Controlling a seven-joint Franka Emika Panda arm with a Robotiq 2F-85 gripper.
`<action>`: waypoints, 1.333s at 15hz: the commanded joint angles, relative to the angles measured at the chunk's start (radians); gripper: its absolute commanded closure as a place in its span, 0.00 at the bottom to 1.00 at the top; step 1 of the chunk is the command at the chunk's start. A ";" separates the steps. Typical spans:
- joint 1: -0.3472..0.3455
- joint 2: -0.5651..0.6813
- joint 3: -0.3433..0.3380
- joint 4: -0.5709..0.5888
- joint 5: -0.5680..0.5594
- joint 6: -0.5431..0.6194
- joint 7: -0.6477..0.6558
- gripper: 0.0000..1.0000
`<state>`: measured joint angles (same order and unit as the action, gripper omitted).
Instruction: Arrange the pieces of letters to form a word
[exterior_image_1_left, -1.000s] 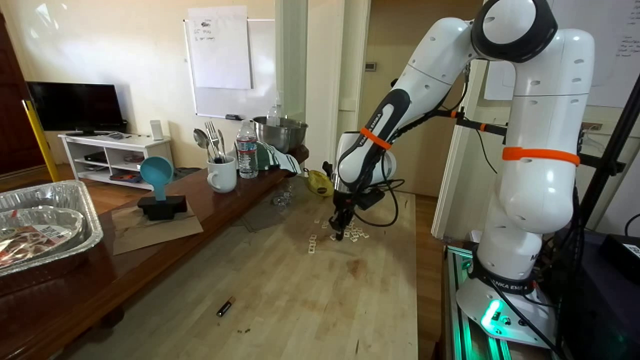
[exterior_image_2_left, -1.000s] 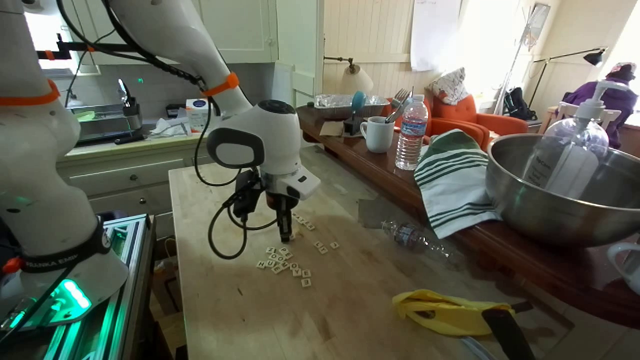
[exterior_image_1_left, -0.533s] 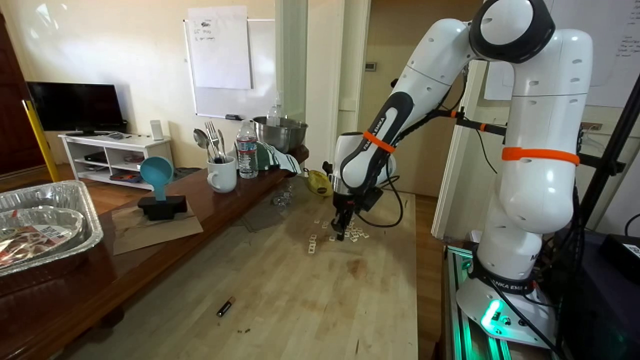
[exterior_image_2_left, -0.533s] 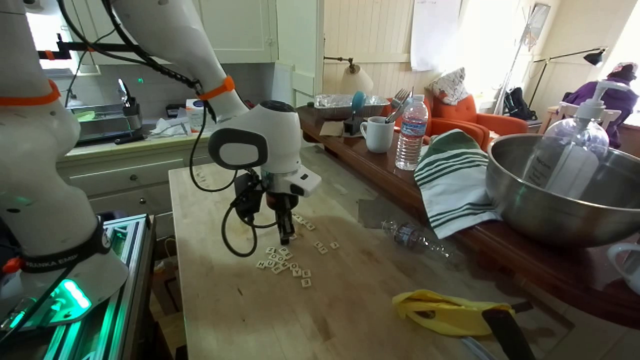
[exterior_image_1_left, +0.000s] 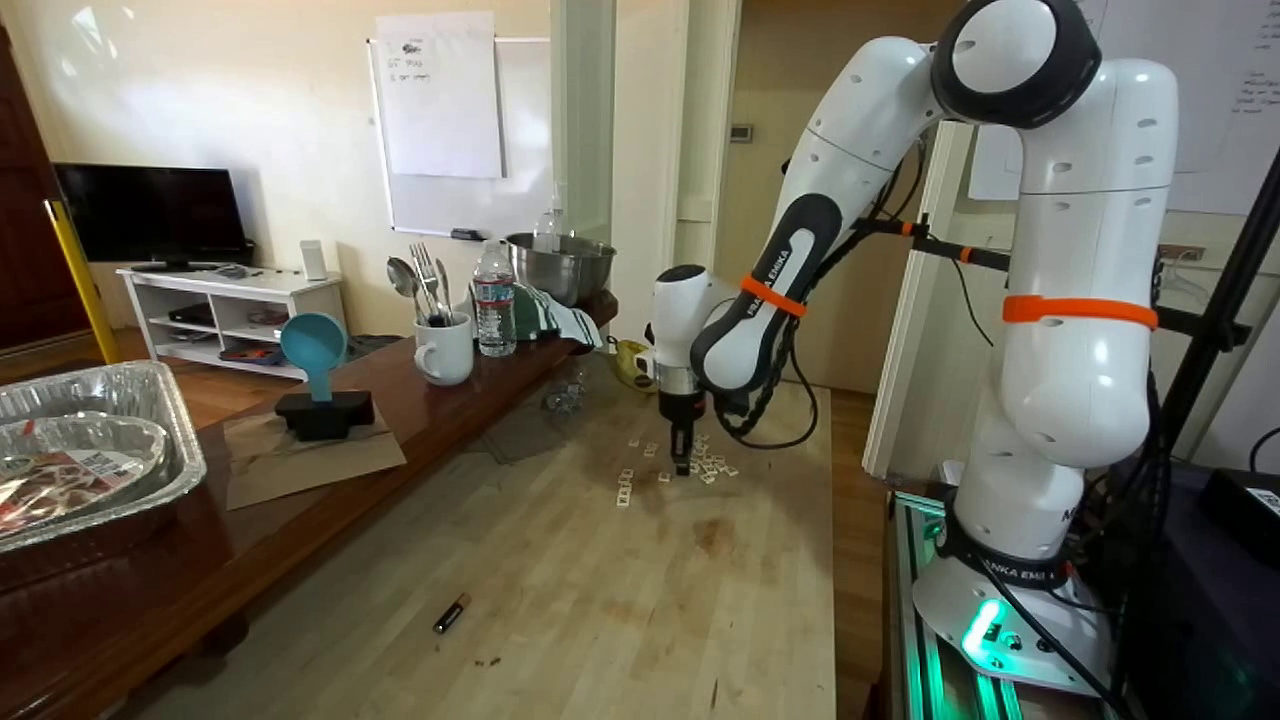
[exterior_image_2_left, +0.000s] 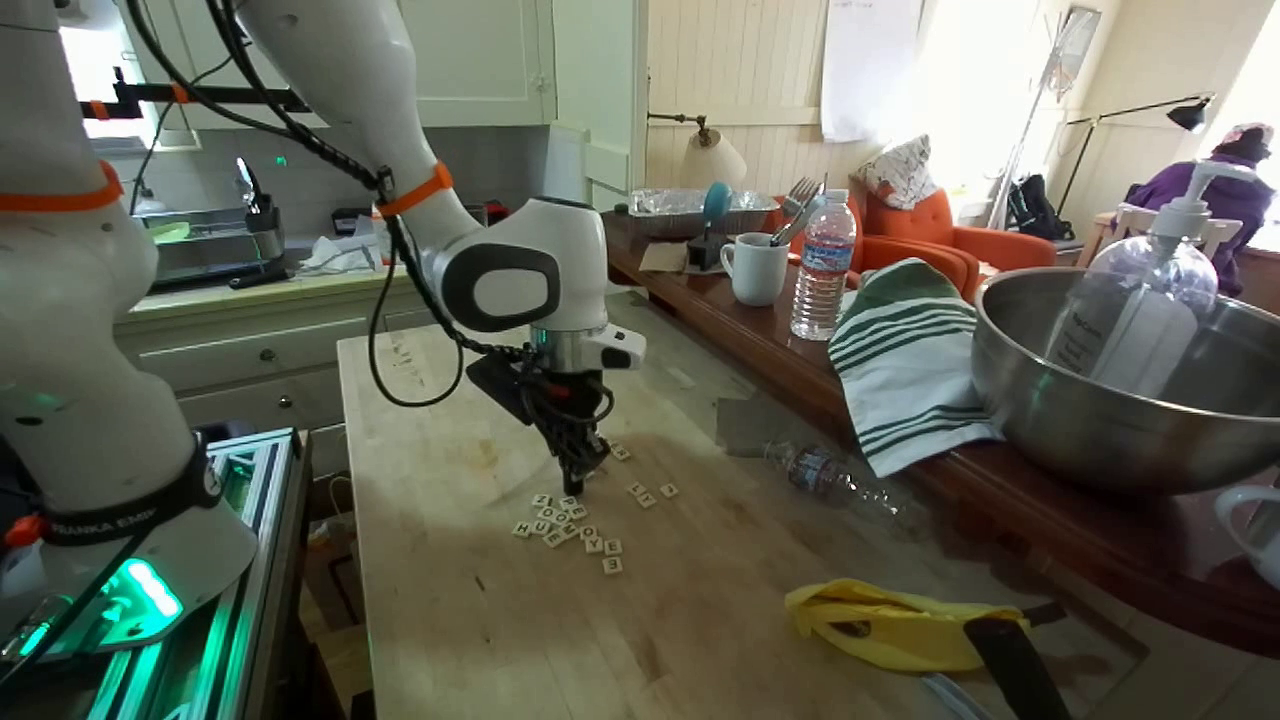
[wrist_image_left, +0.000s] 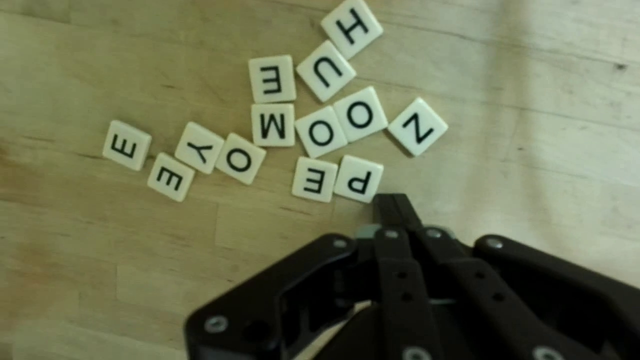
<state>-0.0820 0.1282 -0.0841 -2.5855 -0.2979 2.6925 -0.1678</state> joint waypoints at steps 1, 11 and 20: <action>0.021 0.038 -0.015 0.038 -0.105 -0.029 0.013 1.00; 0.004 0.000 0.030 0.015 0.137 0.023 -0.010 1.00; 0.005 0.013 0.037 0.023 0.228 0.060 0.004 1.00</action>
<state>-0.0720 0.1282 -0.0574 -2.5638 -0.1233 2.7292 -0.1611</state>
